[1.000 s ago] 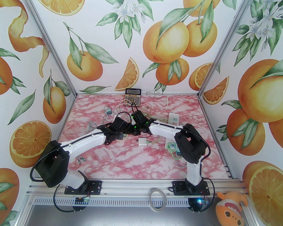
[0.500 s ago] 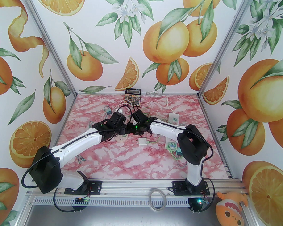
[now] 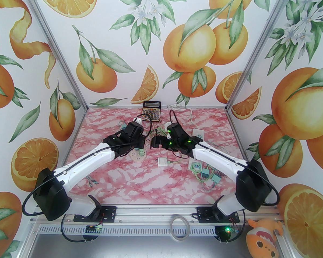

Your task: Pull the plug off the socket

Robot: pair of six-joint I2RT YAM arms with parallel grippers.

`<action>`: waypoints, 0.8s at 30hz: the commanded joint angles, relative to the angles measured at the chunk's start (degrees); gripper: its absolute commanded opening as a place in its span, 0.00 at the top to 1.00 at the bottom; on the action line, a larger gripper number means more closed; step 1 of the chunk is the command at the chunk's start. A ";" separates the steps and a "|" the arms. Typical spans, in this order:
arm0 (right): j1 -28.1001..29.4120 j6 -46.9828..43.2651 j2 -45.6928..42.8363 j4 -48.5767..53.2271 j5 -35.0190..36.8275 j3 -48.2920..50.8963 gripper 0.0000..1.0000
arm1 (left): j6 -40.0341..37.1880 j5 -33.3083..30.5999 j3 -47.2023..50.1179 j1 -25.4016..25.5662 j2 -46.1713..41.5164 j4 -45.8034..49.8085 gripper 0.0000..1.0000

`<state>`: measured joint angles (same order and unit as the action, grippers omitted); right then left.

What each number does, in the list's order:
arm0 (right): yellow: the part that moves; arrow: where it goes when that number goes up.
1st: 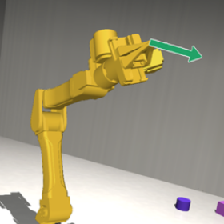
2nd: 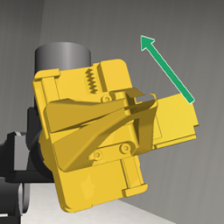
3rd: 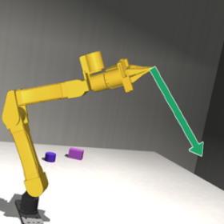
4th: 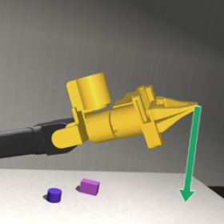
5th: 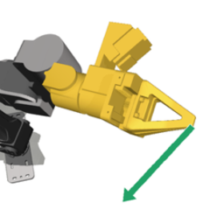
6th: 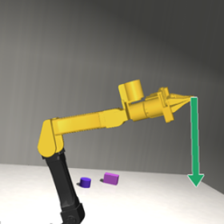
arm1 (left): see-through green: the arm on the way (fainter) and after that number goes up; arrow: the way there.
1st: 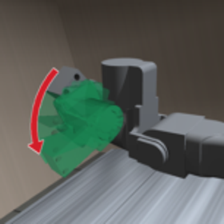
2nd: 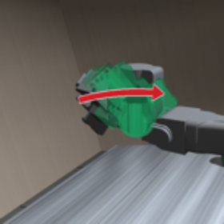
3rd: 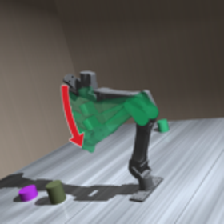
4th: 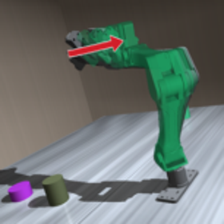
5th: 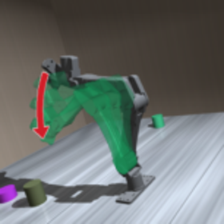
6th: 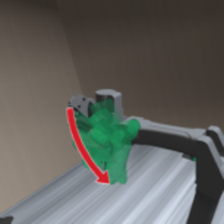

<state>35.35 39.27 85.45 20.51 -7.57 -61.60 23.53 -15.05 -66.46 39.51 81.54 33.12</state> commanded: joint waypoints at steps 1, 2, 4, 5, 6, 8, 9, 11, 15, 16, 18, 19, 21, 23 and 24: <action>-1.98 0.89 -3.15 -2.98 3.58 2.32 0.00 | -1.31 -2.32 -0.34 1.62 -3.62 1.43 0.94; -2.49 0.91 -3.57 -3.02 3.99 2.37 0.00 | -1.21 -2.98 0.39 2.15 -4.19 1.82 0.94; -3.15 0.81 -3.71 -2.65 4.47 2.28 0.00 | -1.05 -4.71 1.96 3.42 -5.35 2.41 0.94; -3.47 0.66 -3.56 -2.43 4.62 2.02 0.00 | -0.75 -5.53 2.96 4.26 -5.99 2.68 0.94; -3.61 0.64 -3.32 -2.28 4.75 1.88 0.00 | -0.23 -6.09 3.88 4.76 -6.60 2.97 0.94; -3.71 0.55 -2.77 -2.28 4.70 1.61 0.00 | 1.35 -6.84 6.29 5.93 -7.94 3.34 0.93; -3.80 0.66 -2.52 -2.32 4.67 1.45 0.00 | 1.52 -7.13 7.48 6.71 -8.58 3.18 0.92; -3.78 0.93 -1.85 -2.54 4.37 1.49 0.00 | 1.82 -9.59 9.75 9.19 -9.45 3.28 0.92; -3.78 1.99 -0.74 -3.41 3.49 1.66 0.00 | 4.00 -14.96 13.19 13.23 -9.69 4.85 0.92; -3.78 2.19 -0.56 -3.62 3.37 1.66 0.00 | 4.65 -16.71 13.90 14.46 -9.41 5.39 0.93; -3.72 2.38 -0.41 -3.72 3.27 1.66 0.00 | 5.68 -20.23 14.53 16.38 -8.59 6.73 0.93; -3.73 2.48 -0.38 -3.81 3.35 1.66 0.00 | 6.02 -21.61 14.74 17.39 -8.17 7.27 0.93; -3.75 2.49 -0.33 -3.75 3.44 1.57 0.00 | 6.75 -24.83 15.20 20.06 -6.48 8.66 0.93; -3.72 2.66 -0.35 -3.42 3.62 1.39 0.00 | 8.87 -28.49 14.68 23.94 -1.60 12.16 0.93; -3.77 2.79 -0.31 -3.40 3.64 1.34 0.00 | 9.95 -29.76 14.16 25.01 0.26 13.64 0.94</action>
<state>31.79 41.10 84.49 17.98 -4.45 -59.77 29.50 -36.47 -52.51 59.02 75.59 40.86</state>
